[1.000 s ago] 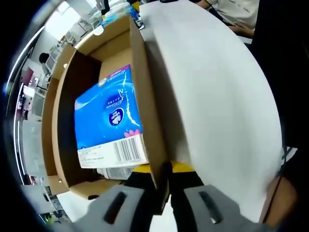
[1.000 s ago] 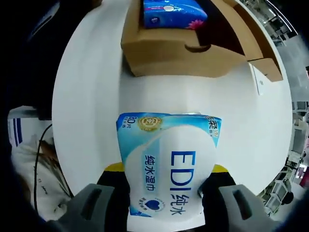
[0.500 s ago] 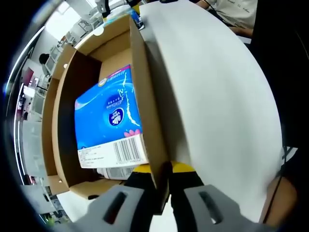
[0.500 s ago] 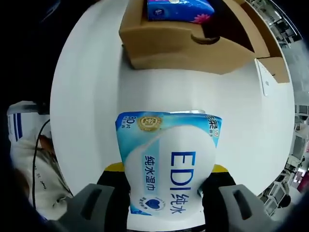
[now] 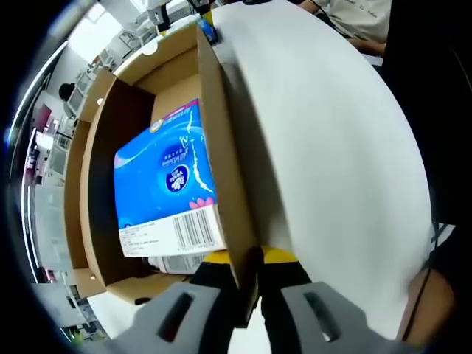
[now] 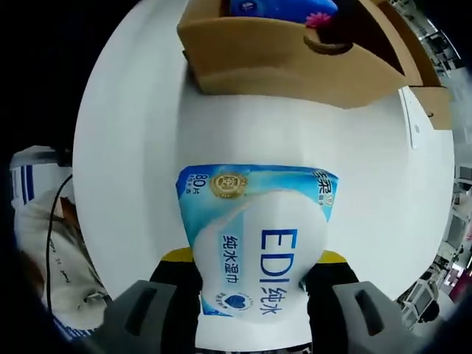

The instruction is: Operate the shoe box by opening the lid, removing the specified soft item, and placing it in the target area until the item is outside and the box remains undamaged.

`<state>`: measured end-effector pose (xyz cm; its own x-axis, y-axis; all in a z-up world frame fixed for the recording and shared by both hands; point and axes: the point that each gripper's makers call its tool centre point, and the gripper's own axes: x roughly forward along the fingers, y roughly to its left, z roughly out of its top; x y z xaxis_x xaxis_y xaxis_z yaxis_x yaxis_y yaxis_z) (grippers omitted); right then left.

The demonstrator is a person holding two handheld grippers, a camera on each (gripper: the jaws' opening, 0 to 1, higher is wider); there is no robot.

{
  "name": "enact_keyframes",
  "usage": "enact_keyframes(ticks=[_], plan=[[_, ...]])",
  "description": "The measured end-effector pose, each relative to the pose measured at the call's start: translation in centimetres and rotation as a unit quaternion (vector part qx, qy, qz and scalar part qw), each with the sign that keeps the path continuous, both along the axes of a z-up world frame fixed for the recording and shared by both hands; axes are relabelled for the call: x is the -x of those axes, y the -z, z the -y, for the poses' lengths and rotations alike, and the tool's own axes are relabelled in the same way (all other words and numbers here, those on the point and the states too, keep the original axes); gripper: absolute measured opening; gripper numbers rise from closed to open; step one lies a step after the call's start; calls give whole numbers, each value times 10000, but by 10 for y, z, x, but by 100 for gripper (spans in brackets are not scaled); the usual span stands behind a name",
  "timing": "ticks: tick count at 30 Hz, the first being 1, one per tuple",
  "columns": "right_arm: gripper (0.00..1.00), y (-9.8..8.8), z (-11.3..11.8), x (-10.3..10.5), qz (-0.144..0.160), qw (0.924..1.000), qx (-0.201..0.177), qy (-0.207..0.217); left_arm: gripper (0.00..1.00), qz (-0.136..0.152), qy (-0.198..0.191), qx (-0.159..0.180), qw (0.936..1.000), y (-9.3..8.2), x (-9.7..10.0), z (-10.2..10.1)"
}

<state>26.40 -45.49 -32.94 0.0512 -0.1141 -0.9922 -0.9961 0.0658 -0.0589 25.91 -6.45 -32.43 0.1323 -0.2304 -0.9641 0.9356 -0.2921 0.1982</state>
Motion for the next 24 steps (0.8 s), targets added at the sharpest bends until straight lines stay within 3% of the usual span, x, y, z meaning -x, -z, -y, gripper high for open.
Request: enact_keyframes(ticks=[24], plan=[[62, 1, 0, -3, 155, 9994, -103, 282, 7, 21, -12, -34, 10000, 1, -1, 0]])
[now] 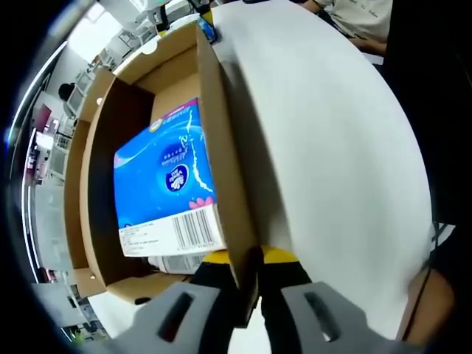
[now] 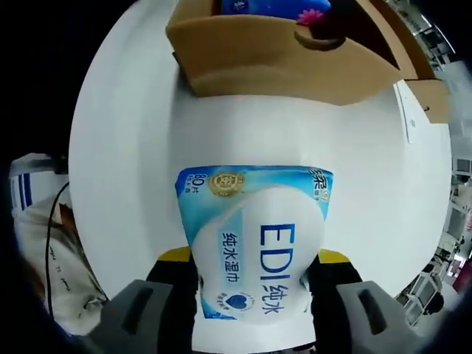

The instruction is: Operate the shoe box by opening the lid, removing the specified soft item, and placing it in the target area until the item is outside and the box remains undamaged.

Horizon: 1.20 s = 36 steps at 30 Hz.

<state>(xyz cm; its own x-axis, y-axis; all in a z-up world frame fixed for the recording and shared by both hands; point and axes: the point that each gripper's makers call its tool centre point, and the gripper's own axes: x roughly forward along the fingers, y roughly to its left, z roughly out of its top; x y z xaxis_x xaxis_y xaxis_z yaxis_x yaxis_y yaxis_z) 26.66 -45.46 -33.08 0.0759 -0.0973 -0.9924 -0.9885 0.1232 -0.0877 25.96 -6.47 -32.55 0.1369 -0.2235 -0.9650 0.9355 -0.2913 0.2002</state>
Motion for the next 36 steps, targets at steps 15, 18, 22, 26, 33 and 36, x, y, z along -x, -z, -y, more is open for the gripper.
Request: enact_keyframes(ticks=[15, 18, 22, 26, 33, 36], plan=[[64, -17, -6, -1, 207, 9990, -272, 297, 7, 10, -6, 8, 10000, -1, -1, 0], [65, -20, -7, -1, 255, 9988, -285, 314, 7, 11, -8, 13, 10000, -1, -1, 0], [65, -24, -7, 0, 289, 9984, -294, 375, 8, 13, -8, 17, 10000, -1, -1, 0], [65, -33, -10, 0, 383, 9981, -309, 373, 8, 6, 0, 38, 10000, -1, -1, 0], [64, -49, -28, -2, 608, 9966, -519, 222, 8, 14, -7, 33, 10000, -1, -1, 0], [64, -57, -34, -4, 734, 9954, -604, 142, 8, 10, 2, 49, 10000, -1, -1, 0]])
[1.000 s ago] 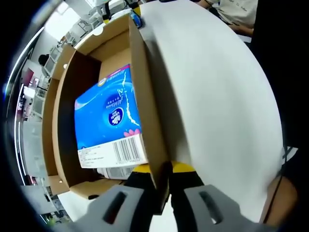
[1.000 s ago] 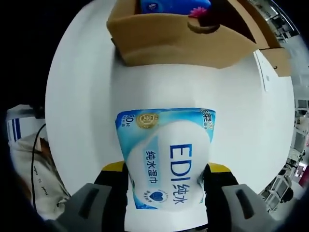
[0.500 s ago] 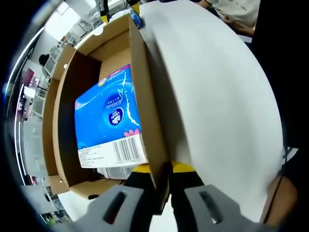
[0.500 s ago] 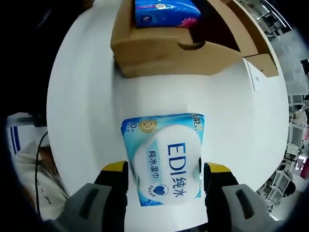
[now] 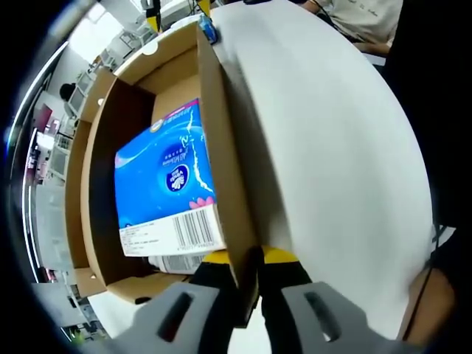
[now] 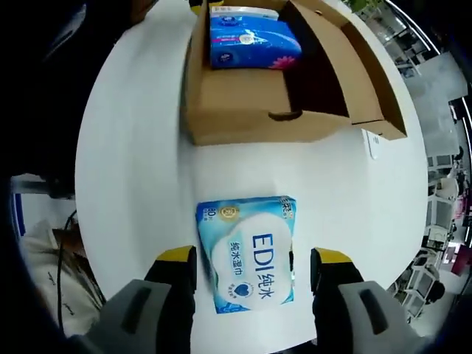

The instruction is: Operate the shoe box by opening the lid, removing the specified soft item, and placing it in the target area until the item is outside and the box remains undamaged.

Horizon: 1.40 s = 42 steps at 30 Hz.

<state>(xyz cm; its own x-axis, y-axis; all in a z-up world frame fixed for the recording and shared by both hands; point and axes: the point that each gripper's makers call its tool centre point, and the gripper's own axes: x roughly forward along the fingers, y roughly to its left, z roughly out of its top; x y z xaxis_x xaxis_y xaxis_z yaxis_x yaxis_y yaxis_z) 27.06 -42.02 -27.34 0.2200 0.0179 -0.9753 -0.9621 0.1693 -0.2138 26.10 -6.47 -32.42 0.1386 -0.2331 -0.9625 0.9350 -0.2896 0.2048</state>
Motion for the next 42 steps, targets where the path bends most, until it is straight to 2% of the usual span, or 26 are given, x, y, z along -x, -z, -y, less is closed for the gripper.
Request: enact_keyframes(ticks=[6, 9, 16, 19, 21, 27, 32, 35, 42], plan=[[64, -12, -5, 0, 164, 9997, 91, -128, 8, 6, 4, -1, 10000, 0, 0, 0], [63, -18, -12, -2, 293, 9988, 191, -339, 8, 10, 3, -3, 10000, 0, 0, 0], [61, -37, -46, -3, 515, 9940, 201, -939, 8, 16, 17, 12, 10000, 0, 0, 0], [62, -44, -59, -7, 627, 9929, 205, -986, 8, 21, 16, 9, 10000, 0, 0, 0], [65, -49, -78, -10, 729, 9917, 19, -1055, 8, 25, 19, 13, 10000, 0, 0, 0], [66, -55, -112, -12, 823, 9848, -60, -1529, 8, 22, 26, 16, 10000, 0, 0, 0], [67, -59, -140, -21, 1002, 9712, -132, -2156, 8, 22, 31, 20, 10000, 0, 0, 0], [69, -58, -151, -26, 1039, 9694, -114, -2220, 8, 24, 31, 20, 10000, 0, 0, 0], [71, -49, -178, -32, 1085, 9554, -118, -2745, 8, 18, 31, 32, 10000, 0, 0, 1]])
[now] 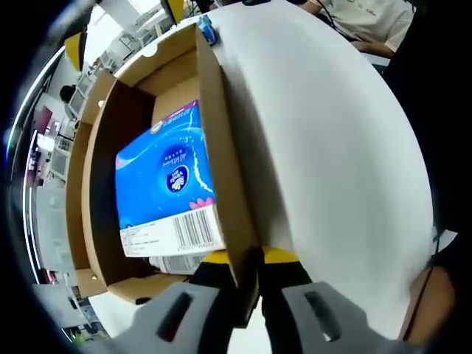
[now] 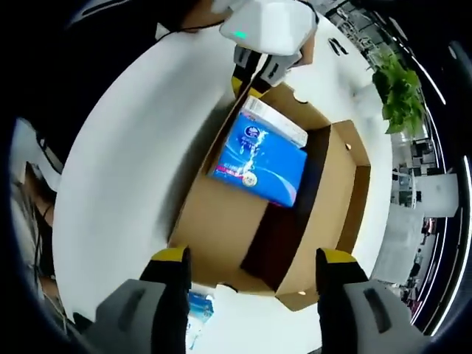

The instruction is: Operate the shoe box by opening the lid, removing the specified soft item, and placing it in the target area until the item is outside and the box remains undamaged.

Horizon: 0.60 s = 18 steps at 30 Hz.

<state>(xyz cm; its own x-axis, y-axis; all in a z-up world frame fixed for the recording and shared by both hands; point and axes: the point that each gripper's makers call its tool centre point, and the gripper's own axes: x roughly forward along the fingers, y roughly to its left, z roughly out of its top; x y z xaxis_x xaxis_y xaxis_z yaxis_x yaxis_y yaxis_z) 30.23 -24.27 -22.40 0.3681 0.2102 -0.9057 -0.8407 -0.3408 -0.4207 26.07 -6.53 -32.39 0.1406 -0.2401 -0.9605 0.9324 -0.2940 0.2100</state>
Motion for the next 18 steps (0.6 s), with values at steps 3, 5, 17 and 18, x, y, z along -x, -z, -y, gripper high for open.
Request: enact_keyframes(ticks=[3, 5, 17, 18], plan=[[72, 0, -6, -2, 20, 9999, 17, -121, 8, -1, -4, -7, 10000, 0, 0, 0], [74, -1, -9, -3, 50, 9999, 6, -158, 8, -1, -4, -5, 10000, 0, 0, 0], [78, 4, -37, -15, 651, 9845, 207, -1615, 8, -29, -3, 44, 10000, 0, 0, 1], [76, 6, -38, -16, 658, 9835, 261, -1668, 8, -30, -2, 47, 10000, 0, 0, 1]])
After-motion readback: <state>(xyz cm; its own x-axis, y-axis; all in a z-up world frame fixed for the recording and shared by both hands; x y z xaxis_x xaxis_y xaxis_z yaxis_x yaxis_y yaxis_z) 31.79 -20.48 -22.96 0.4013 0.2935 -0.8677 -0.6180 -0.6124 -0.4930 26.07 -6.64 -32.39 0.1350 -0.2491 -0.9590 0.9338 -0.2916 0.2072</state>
